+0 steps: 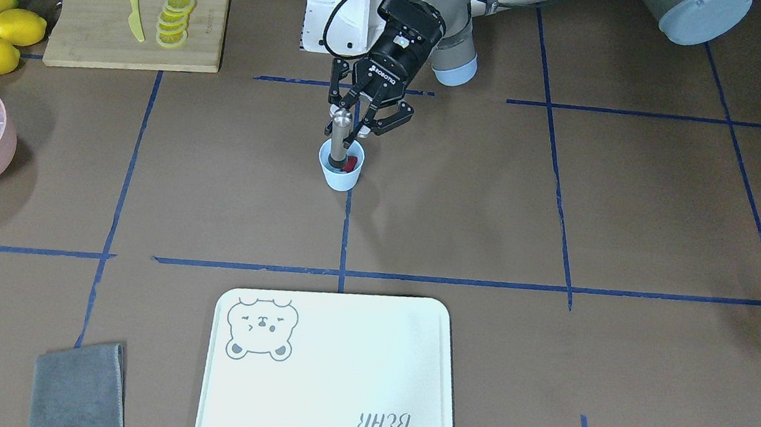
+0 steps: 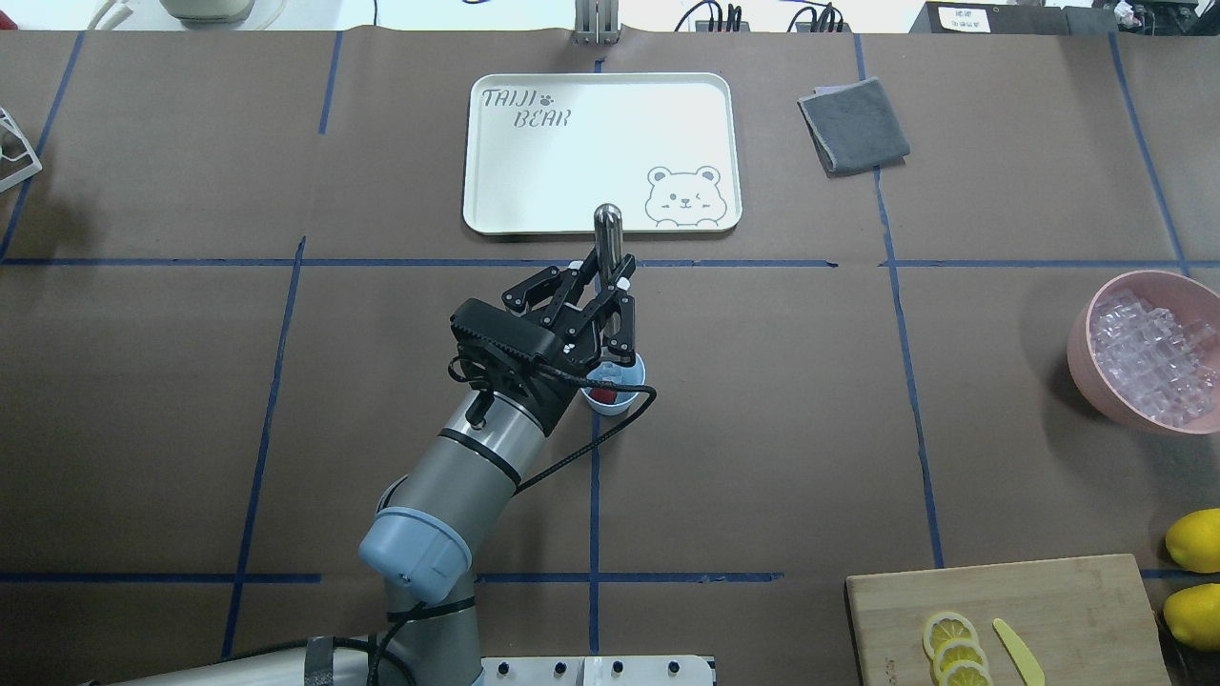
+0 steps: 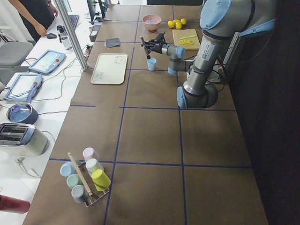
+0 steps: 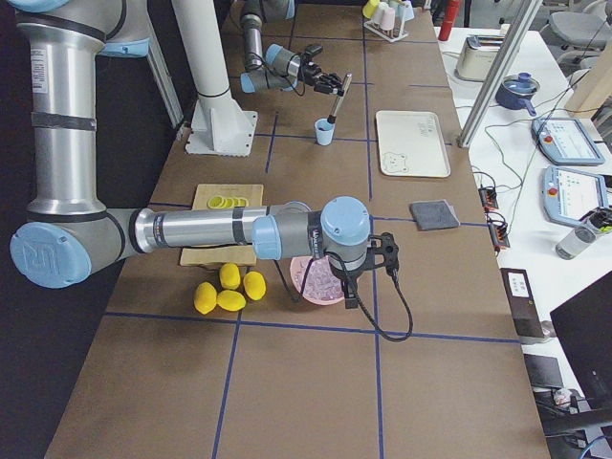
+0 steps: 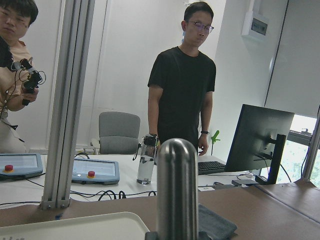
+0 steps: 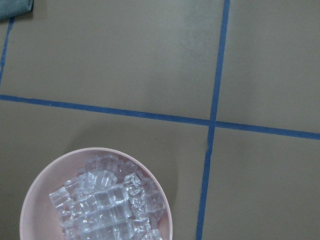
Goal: Mash ice and strawberries in cup
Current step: 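Lower the muddler into the cup and press down on the contents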
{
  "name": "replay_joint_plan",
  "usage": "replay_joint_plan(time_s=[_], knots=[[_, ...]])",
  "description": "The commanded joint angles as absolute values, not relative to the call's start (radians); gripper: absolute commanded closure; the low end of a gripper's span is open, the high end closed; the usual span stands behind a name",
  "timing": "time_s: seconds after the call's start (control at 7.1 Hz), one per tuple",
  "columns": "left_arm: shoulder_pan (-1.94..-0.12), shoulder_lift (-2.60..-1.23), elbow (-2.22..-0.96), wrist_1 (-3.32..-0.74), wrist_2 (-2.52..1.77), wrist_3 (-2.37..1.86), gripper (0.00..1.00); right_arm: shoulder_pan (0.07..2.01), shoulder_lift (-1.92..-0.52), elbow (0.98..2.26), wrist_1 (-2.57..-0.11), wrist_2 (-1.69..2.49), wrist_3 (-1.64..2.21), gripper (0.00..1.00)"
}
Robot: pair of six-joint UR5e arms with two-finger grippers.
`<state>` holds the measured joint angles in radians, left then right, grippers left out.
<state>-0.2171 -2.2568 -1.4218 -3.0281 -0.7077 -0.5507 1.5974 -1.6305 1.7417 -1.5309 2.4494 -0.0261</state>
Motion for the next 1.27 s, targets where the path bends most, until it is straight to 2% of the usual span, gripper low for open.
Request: replay_joint_plan(time_s=[0.0, 1.13], knots=[[-0.187, -2.258, -1.419, -3.03, -0.69, -0.551, 1.0, 1.597, -1.631, 1.74, -1.531, 2.447, -0.026, 0.0], [-0.187, -2.269, -1.37, -3.04, -0.67, -0.551, 1.0, 1.597, -1.634, 1.738, -1.531, 2.442, -0.026, 0.0]])
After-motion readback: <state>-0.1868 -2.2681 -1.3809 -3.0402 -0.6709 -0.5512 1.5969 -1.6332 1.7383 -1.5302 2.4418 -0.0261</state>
